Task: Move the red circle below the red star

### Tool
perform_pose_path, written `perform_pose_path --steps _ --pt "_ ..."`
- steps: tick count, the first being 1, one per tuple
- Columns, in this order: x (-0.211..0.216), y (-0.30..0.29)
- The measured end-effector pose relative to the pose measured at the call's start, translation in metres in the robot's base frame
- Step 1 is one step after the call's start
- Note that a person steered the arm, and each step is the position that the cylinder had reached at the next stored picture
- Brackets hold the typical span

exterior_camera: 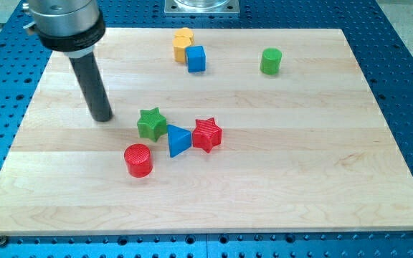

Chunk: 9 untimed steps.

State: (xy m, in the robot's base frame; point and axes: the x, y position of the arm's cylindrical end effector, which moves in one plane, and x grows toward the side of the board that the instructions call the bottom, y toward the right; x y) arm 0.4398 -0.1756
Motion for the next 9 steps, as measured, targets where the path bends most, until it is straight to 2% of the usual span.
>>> perform_pose_path --steps 2,3,4,6,8,9 --pt "0.104 0.015" --pt "0.104 0.064" --pt "0.104 0.087" --pt "0.104 0.099" --pt "0.105 0.139" --pt "0.132 0.163"
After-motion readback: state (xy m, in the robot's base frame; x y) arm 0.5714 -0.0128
